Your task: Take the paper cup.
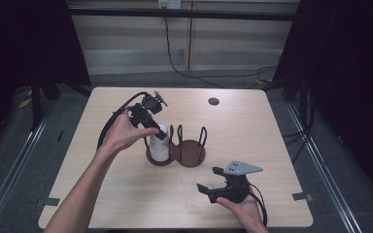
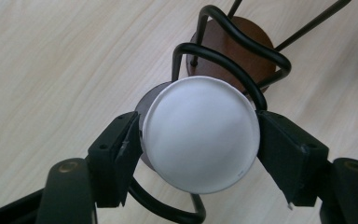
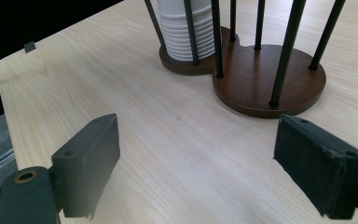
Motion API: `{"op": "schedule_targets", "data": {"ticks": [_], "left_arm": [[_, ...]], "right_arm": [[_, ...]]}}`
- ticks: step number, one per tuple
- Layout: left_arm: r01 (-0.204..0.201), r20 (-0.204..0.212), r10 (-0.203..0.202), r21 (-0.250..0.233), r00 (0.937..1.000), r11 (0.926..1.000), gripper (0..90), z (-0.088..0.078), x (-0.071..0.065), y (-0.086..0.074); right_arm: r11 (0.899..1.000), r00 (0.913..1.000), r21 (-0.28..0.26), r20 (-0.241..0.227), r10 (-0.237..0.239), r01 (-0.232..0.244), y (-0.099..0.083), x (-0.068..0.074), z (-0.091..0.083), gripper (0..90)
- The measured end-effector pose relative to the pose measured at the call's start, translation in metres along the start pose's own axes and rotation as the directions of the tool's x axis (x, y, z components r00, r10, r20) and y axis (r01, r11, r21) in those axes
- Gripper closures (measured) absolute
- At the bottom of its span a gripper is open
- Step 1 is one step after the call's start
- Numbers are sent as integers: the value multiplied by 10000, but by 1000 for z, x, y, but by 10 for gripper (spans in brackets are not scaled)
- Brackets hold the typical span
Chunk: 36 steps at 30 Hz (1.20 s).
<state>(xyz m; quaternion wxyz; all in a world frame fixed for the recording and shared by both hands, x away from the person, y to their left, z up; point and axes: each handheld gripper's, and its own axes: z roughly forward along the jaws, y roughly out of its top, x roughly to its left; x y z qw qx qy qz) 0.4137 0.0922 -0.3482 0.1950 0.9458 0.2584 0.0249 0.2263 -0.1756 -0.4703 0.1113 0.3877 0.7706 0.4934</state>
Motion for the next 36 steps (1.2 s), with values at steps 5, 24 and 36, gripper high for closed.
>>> {"op": "schedule_targets", "data": {"ticks": [5, 24, 36], "left_arm": [[17, 139, -19, 141, 9999, 9999, 324, 6, 0, 1], [101, 261, -110, 326, 9996, 9994, 347, 3, 1, 3], [57, 154, -59, 90, 9999, 9999, 354, -7, 0, 3]], "right_arm": [[10000, 10000, 63, 9, 13, -13, -1, 0, 1, 138], [9999, 10000, 120, 22, 41, -41, -1, -1, 1, 147], [9999, 10000, 137, 30, 45, -45, -1, 0, 2, 149]]}}
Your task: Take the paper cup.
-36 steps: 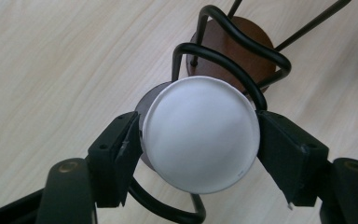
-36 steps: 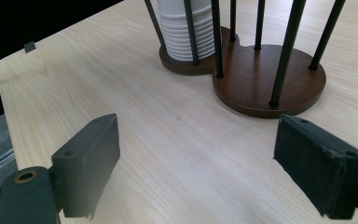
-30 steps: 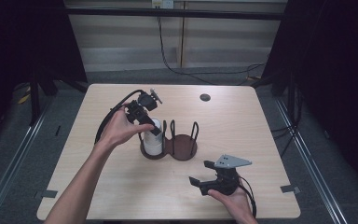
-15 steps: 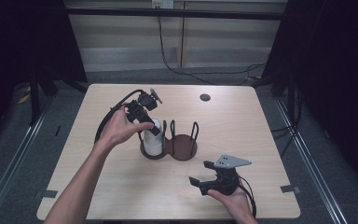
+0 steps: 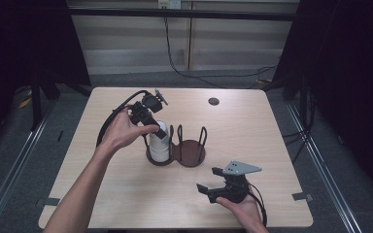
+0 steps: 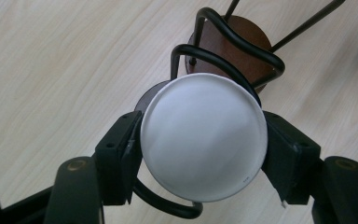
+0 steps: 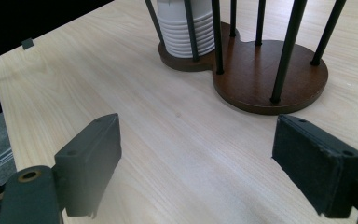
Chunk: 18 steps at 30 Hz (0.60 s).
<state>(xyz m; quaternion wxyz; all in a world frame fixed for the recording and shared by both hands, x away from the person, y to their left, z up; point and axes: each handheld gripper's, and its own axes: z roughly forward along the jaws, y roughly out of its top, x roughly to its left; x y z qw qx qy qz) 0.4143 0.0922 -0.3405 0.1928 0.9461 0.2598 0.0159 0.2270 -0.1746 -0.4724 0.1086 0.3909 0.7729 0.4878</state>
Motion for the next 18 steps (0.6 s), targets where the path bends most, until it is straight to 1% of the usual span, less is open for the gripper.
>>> {"op": "schedule_targets", "data": {"ticks": [1, 3, 4, 5, 7, 9, 12, 13, 16, 17, 18], "left_arm": [[-9, 14, 9, 70, 10000, 10000, 355, -1, 0, 0], [-18, -49, 18, 20, 10000, 10000, 356, -3, 0, 1], [9, -100, -9, -57, 9999, 10000, 357, -4, 0, 1], [88, -99, -91, -259, 9999, 9996, 360, -5, 0, 0], [132, -18, -132, -181, 9999, 9998, 362, -6, 0, 1], [160, -40, -161, -101, 9999, 9998, 363, -7, 1, 2], [199, -31, -199, -117, 9998, 9997, 365, -9, 1, 2], [184, 13, -184, -102, 9998, 9998, 365, -10, 1, 2], [141, -28, -141, -112, 9999, 9998, 366, -12, 1, 3], [43, 3, -43, -169, 10000, 9998, 366, -13, 0, 3], [28, -90, -29, -181, 10000, 9998, 369, -13, -1, 2]], "right_arm": [[10000, 10000, 1, -11, -6, 6, 0, 0, 0, 149], [10000, 10000, 6, -10, -10, 10, 0, 0, 0, 149], [10000, 10000, -9, -27, -30, 30, 0, 0, 0, 149], [10000, 10000, -7, -21, -23, 23, 0, 0, 0, 150], [10000, 10000, 28, 47, -21, 21, 0, -1, 1, 152], [10000, 10000, 46, 35, 18, -18, 0, -1, 1, 152], [10000, 10000, 68, 18, 27, -27, 0, -1, 2, 152], [10000, 10000, 68, 11, 25, -25, 0, 0, 2, 152], [10000, 10000, 65, 5, 24, -24, 0, 0, 2, 152], [10000, 10000, 66, 9, 29, -29, 0, 0, 2, 152], [10000, 10000, 47, 12, 24, -24, 0, 0, 1, 153]]}}
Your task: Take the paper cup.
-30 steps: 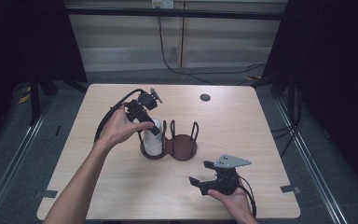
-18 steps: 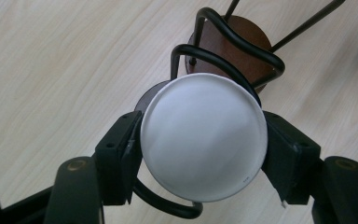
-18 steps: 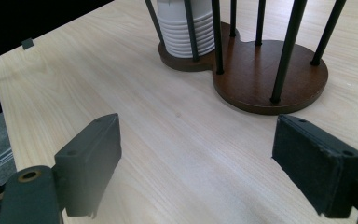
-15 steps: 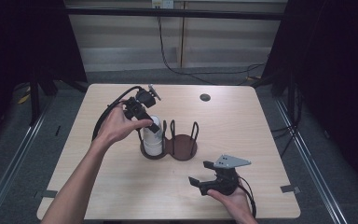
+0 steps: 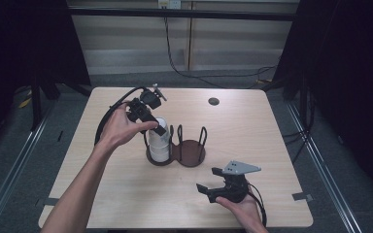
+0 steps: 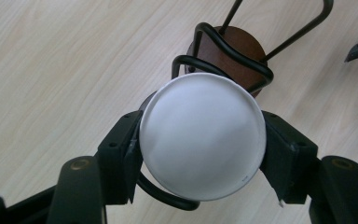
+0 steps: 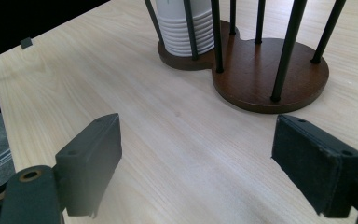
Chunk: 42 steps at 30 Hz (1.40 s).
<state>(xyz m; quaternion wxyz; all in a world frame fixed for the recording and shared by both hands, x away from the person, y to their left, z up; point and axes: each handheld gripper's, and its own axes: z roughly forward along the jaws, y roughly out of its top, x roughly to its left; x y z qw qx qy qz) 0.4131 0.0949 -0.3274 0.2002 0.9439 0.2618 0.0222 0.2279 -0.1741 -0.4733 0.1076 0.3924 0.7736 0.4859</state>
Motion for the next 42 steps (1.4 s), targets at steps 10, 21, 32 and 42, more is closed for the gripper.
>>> {"op": "schedule_targets", "data": {"ticks": [10, 21, 32, 42], "left_arm": [[129, -21, -129, -10, 9999, 9999, 369, -5, -1, 0], [89, -103, -90, -89, 9999, 9999, 370, -15, -4, 1], [271, -143, -277, -410, 9995, 9988, 369, -27, -3, 0], [367, 6, -367, -656, 9993, 9972, 369, -35, -1, -1]], "right_arm": [[10000, 10000, -8, 25, -16, 16, 0, 0, 0, 156], [10000, 10000, 19, 2, -28, 28, 0, 0, 0, 155], [10000, 10000, 72, -52, -22, 22, 0, 1, 1, 152], [10000, 10000, 70, -89, -8, 9, 0, 1, 1, 147]]}}
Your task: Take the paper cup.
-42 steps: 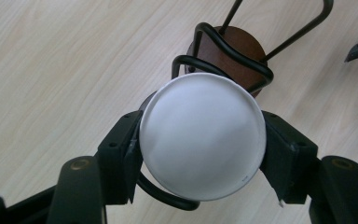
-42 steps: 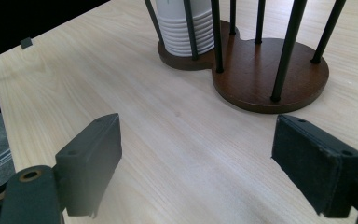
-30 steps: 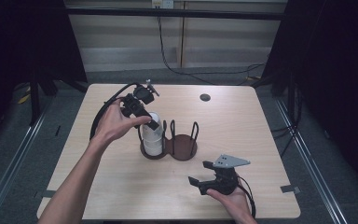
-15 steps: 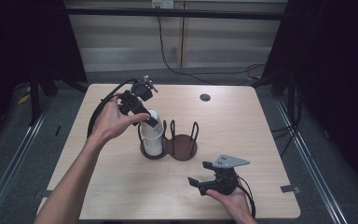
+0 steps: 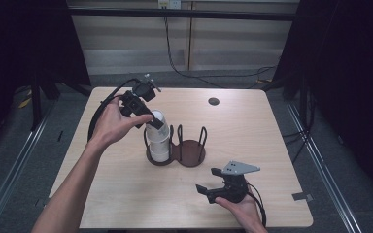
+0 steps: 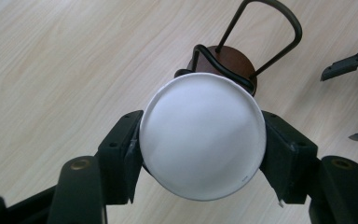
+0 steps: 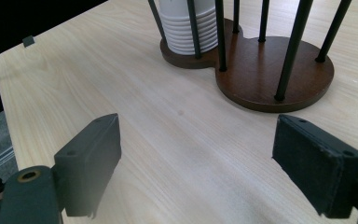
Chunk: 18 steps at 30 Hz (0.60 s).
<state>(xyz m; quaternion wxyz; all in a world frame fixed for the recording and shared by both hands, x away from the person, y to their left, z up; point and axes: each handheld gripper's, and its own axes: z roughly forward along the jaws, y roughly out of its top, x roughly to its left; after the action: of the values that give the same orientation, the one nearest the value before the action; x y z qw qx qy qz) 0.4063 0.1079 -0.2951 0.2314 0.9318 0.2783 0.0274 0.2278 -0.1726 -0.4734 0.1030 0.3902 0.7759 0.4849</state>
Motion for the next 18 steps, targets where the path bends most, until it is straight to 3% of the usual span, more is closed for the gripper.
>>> {"op": "schedule_targets", "data": {"ticks": [3, 14, 18], "left_arm": [[235, 35, -235, -53, 9997, 9997, 369, -1, 2, 0], [214, 97, -211, -336, 9997, 9992, 369, -8, 3, -1], [269, 129, -261, -687, 9996, 9973, 369, -13, 3, -3]], "right_arm": [[10000, 10000, 1, -10, 11, -11, 0, 0, 0, 147], [10000, 10000, 27, -32, 34, -34, 0, 0, 1, 147], [10000, 10000, 40, -26, 30, -30, 0, 0, 1, 147]]}}
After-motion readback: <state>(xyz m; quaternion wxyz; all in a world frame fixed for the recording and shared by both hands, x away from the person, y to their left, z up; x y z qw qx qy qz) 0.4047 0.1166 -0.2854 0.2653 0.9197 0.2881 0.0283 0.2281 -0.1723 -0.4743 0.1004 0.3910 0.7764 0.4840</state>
